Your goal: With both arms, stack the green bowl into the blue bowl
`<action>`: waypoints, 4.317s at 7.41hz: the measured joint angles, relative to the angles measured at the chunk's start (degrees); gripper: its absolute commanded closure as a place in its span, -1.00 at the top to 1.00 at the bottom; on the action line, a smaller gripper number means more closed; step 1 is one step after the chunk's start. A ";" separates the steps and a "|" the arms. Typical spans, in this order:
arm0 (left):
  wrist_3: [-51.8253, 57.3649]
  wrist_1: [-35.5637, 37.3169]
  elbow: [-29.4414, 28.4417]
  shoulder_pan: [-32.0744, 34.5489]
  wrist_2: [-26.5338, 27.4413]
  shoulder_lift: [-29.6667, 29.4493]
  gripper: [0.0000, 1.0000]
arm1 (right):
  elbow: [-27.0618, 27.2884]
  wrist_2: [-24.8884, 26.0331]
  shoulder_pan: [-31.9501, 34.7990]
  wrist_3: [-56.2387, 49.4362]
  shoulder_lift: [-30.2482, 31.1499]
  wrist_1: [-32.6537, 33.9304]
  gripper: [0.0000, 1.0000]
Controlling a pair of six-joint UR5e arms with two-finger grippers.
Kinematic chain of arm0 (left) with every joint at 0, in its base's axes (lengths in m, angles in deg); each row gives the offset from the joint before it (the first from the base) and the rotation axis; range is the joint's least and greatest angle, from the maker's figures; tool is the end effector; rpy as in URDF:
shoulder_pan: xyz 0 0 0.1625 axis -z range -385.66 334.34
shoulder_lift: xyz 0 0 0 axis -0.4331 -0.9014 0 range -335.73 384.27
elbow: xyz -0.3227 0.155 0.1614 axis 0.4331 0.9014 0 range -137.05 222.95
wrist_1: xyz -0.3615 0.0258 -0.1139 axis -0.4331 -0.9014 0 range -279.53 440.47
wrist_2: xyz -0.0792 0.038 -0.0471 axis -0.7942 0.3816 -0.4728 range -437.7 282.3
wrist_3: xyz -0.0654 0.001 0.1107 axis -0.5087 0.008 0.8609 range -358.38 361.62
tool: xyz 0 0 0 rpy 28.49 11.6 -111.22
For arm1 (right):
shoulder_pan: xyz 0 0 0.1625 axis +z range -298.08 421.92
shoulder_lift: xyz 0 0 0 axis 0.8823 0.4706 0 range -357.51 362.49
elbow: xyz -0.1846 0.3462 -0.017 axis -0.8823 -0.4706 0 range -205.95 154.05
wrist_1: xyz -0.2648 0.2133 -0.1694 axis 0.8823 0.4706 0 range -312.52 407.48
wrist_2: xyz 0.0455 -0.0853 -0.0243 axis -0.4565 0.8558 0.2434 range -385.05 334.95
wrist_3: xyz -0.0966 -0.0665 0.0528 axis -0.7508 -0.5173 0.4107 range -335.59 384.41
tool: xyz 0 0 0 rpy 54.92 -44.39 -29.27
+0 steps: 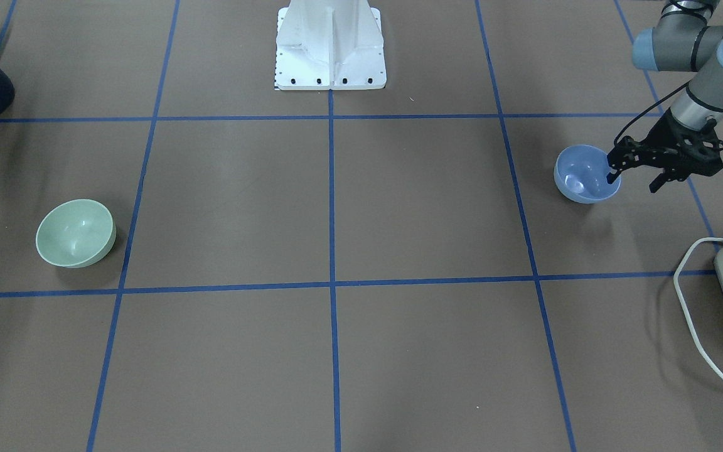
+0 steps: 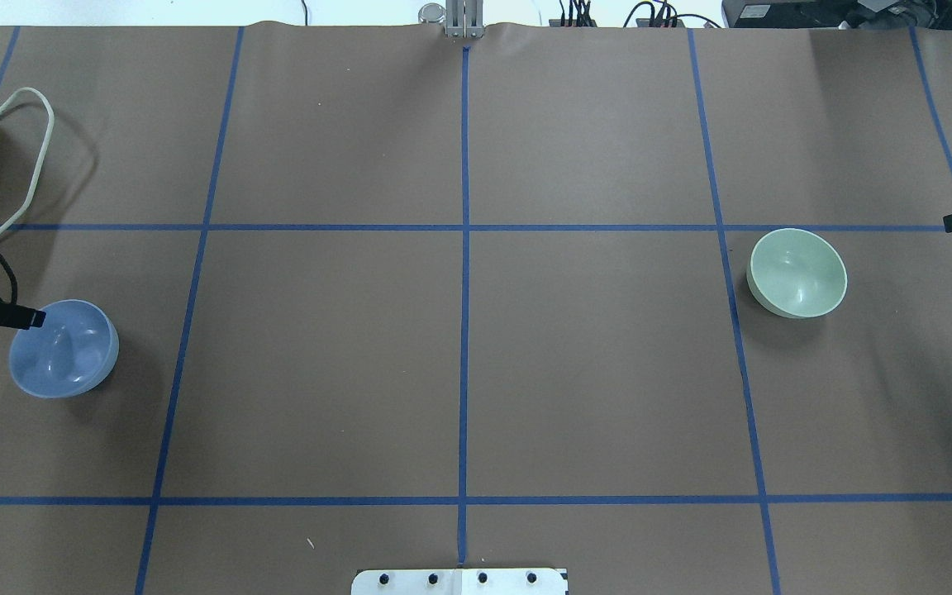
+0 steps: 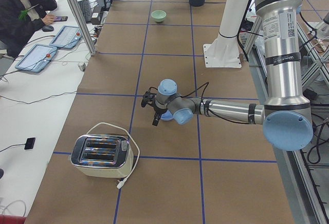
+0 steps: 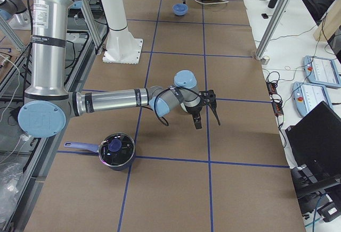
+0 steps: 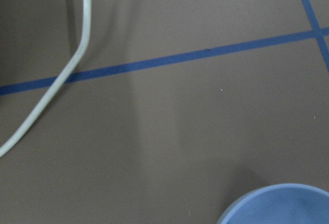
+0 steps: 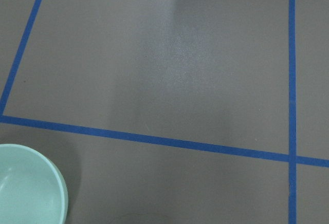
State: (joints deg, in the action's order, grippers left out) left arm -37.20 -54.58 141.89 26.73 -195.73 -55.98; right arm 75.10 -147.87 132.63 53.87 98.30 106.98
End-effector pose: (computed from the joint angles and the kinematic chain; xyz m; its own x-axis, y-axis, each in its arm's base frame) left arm 0.2106 -0.3929 0.5663 0.6630 0.2663 -0.6997 -0.0279 0.9427 0.3324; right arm -0.0916 -0.4537 0.5503 0.7315 -0.1252 0.6703 -0.1051 0.9506 0.2922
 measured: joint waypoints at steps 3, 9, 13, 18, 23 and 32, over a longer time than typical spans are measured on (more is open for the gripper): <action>0.54 -1.59 0.07 -2.50 1.23 1.13 -1.00 | -0.09 0.11 -0.08 -0.01 0.03 -0.02 1.00; -2.28 1.17 5.99 -2.33 -0.96 -1.38 -1.00 | -0.07 0.07 -0.12 0.04 0.04 -0.08 1.00; -11.71 28.41 7.56 -6.96 -0.27 -27.55 -1.00 | -0.32 0.04 -0.16 0.51 0.00 -0.08 1.00; -20.84 35.04 -6.99 -19.50 7.48 -49.59 -1.00 | -0.87 0.08 -0.19 0.74 -0.18 -0.16 1.00; -21.07 34.85 -10.42 -22.66 10.24 -52.41 -1.00 | -0.94 0.12 -0.21 0.78 -0.30 -0.17 1.00; -19.14 35.69 -4.89 -18.92 9.07 -50.19 0.96 | -0.45 -0.70 -0.24 0.59 -2.41 -0.42 1.00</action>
State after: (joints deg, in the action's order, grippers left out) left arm -56.33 -18.89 137.00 7.81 -186.66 -106.17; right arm 74.66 -148.57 132.39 54.46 95.88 106.56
